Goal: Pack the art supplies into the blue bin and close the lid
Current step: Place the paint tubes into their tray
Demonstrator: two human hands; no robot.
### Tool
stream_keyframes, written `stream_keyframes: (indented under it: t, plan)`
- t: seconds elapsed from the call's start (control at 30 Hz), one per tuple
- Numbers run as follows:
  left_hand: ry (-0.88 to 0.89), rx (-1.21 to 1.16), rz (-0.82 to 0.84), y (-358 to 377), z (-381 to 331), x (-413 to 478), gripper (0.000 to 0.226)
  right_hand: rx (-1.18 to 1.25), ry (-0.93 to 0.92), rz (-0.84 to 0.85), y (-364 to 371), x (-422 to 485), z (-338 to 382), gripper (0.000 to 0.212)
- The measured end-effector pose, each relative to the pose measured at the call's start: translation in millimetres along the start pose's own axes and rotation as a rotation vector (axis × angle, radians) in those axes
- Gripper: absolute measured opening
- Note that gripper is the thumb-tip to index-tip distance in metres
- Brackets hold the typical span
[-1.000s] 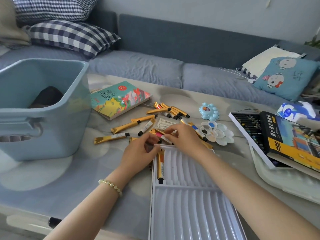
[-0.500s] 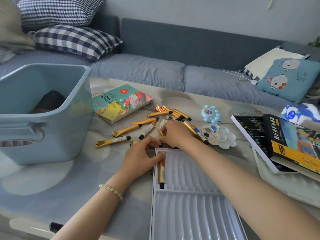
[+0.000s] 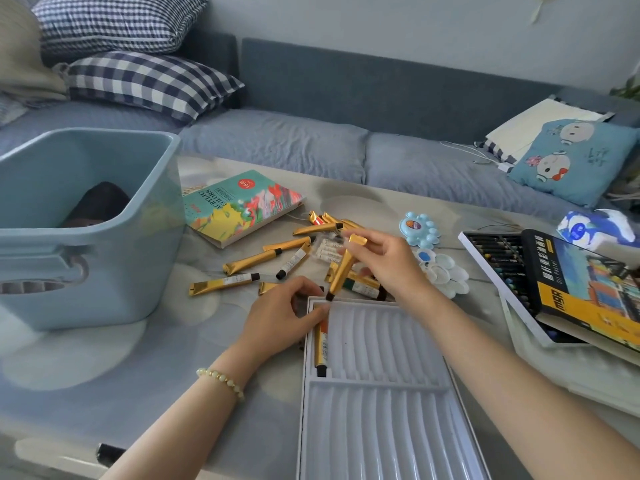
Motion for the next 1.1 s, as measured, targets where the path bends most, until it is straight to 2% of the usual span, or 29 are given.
stream_keyframes:
  t: [0.1,0.3,0.53,0.67,0.9,1.0,1.1]
  plan:
    - [-0.010,-0.007,-0.001,1,-1,0,0.019,0.054,0.024,0.017,-4,-27,-10,0.022]
    - [-0.013,0.008,0.001,2,1,1,0.019,-0.006,0.031,0.002,3,-48,-24,0.018]
    - [0.023,-0.028,-0.009,2,2,1,0.020,-0.312,-0.105,-0.002,26,-55,-36,0.030]
    - [0.011,-0.046,-0.014,3,6,2,0.021,-0.465,-0.201,0.011,34,-57,-35,0.025]
    - [-0.010,-0.034,-0.010,2,3,0,0.021,-0.423,-0.145,0.023,29,-55,-44,0.020]
    - [-0.005,-0.011,0.007,0,-4,-3,0.040,-0.378,-0.096,0.036,22,-47,-42,0.016]
    - [-0.016,0.018,0.051,0,-8,-5,0.055,-0.317,-0.093,-0.055,2,-32,-37,0.007]
Point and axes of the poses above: each hand's wrist, its own x-axis towards the middle knuckle, its own y-axis out of the palm, z = x × y, the point moved 5 cm from there along x, towards the middle knuckle, and after that the axes turned 2 degrees about -x, right-handed, at the moved point
